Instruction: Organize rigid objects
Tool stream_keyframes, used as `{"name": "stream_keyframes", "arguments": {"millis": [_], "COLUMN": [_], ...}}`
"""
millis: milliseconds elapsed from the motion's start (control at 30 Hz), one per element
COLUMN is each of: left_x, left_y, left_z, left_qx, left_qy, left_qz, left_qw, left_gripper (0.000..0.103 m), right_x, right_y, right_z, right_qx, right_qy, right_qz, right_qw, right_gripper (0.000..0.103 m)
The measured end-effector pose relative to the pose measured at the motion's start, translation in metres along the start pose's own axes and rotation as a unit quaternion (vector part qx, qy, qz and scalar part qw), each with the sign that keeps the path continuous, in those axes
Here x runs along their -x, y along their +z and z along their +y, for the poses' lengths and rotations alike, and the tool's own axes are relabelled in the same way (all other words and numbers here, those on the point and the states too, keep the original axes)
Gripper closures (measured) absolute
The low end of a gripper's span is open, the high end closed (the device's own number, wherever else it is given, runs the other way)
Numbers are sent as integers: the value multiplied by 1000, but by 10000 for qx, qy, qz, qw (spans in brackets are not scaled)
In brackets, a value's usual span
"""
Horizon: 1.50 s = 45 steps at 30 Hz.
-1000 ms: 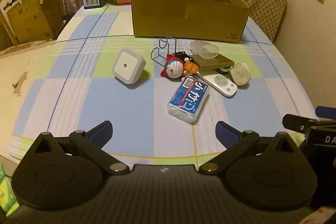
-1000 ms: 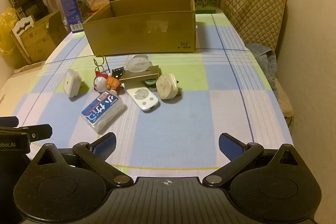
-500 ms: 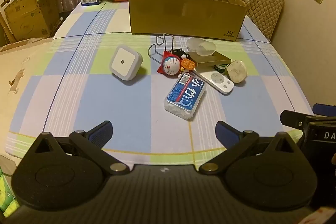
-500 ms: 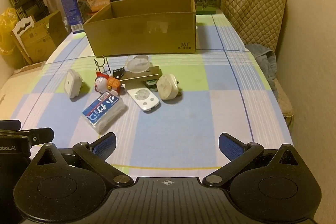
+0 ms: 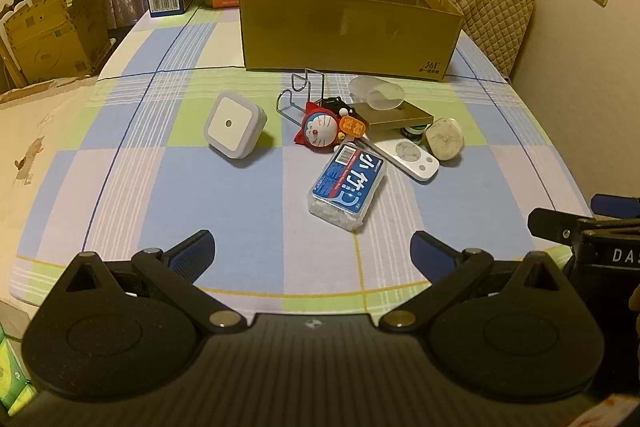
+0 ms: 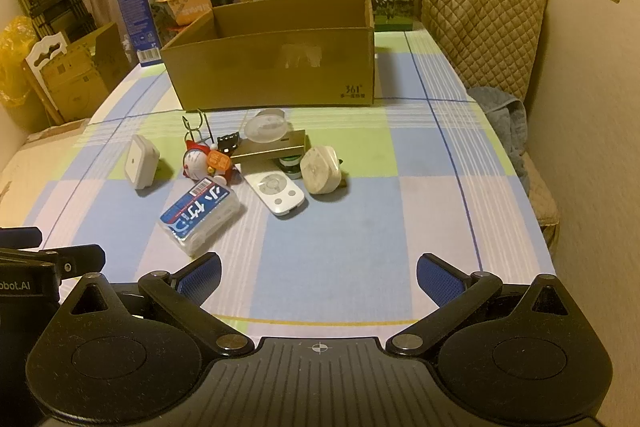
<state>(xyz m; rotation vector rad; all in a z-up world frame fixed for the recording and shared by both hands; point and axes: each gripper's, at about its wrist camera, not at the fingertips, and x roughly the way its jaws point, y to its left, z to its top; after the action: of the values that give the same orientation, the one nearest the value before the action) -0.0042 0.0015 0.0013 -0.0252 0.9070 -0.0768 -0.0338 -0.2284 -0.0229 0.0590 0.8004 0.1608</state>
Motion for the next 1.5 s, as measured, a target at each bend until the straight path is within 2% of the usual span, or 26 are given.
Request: {"name": "stream_keyframes", "arguments": {"millis": [433, 733, 1500], "left_x": [3, 4, 1], "left_y": [1, 2, 0], "left_z": [-1, -2, -2], "left_qx": [-24, -31, 14], "left_qy": [-40, -76, -221], "left_qz": [-12, -8, 55], "left_qw": [10000, 10000, 9997], "left_gripper": [1, 1, 1], "right_x": [-7, 2, -5], "right_y": [2, 4, -6], "right_z": [-1, 4, -1], "right_qx": [14, 43, 32], "right_qy": [5, -7, -1], "right_qz": [6, 5, 11], "right_qw": [10000, 10000, 10000], "right_gripper": [2, 2, 2]}}
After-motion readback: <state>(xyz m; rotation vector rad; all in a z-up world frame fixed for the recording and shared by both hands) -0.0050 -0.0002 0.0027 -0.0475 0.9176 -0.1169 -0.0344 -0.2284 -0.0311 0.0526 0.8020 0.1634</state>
